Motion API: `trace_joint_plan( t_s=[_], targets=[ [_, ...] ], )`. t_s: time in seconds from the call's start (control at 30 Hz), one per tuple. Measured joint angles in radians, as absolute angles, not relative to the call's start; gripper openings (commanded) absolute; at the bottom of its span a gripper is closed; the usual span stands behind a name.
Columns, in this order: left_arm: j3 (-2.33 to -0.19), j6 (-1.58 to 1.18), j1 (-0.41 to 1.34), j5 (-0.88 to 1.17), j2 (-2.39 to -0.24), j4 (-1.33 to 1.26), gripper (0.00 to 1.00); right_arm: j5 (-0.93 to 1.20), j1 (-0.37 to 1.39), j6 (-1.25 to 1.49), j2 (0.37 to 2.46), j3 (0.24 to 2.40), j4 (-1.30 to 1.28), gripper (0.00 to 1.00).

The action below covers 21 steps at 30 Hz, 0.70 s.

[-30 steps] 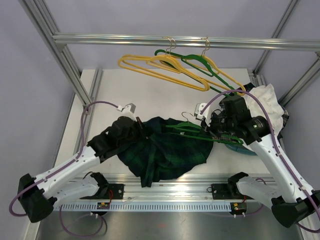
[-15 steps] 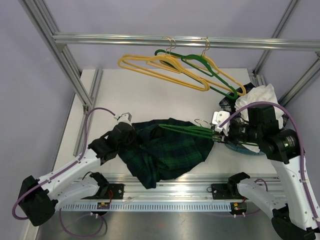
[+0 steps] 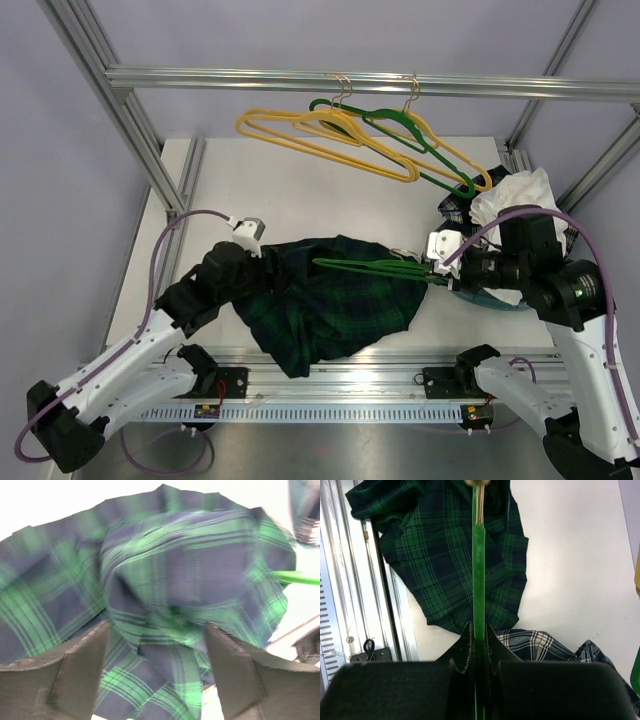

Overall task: Remove the skirt from the hanger
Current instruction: Remove the skirt from the hanger, then pass the hanger from the right arm to the left

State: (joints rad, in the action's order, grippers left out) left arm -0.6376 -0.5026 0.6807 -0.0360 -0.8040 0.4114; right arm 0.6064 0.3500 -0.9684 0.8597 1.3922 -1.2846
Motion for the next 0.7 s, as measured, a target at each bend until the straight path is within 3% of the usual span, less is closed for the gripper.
trace_joint_plan(
  t_s=[0.17,0.3,0.53,0.7],
  targets=[
    [-0.682,-0.269,0.681,0.041,-0.626,0.402,0.96,0.666,0.35,-1.039,0.918,1.392,-1.288,0.0],
    [-0.742,-0.055,0.68,0.119,-0.526,0.421,0.99,0.75,0.35,-1.1,0.985,1.401,-1.317,0.0],
    [-0.825,0.181,0.68,0.387,-0.52,0.488,0.99,0.896,0.35,-1.286,1.11,1.427,-1.341,0.0],
    [-0.849,0.212,0.68,0.574,-0.622,0.494,0.91,0.975,0.352,-1.368,1.178,1.461,-1.352,0.0]
  ],
)
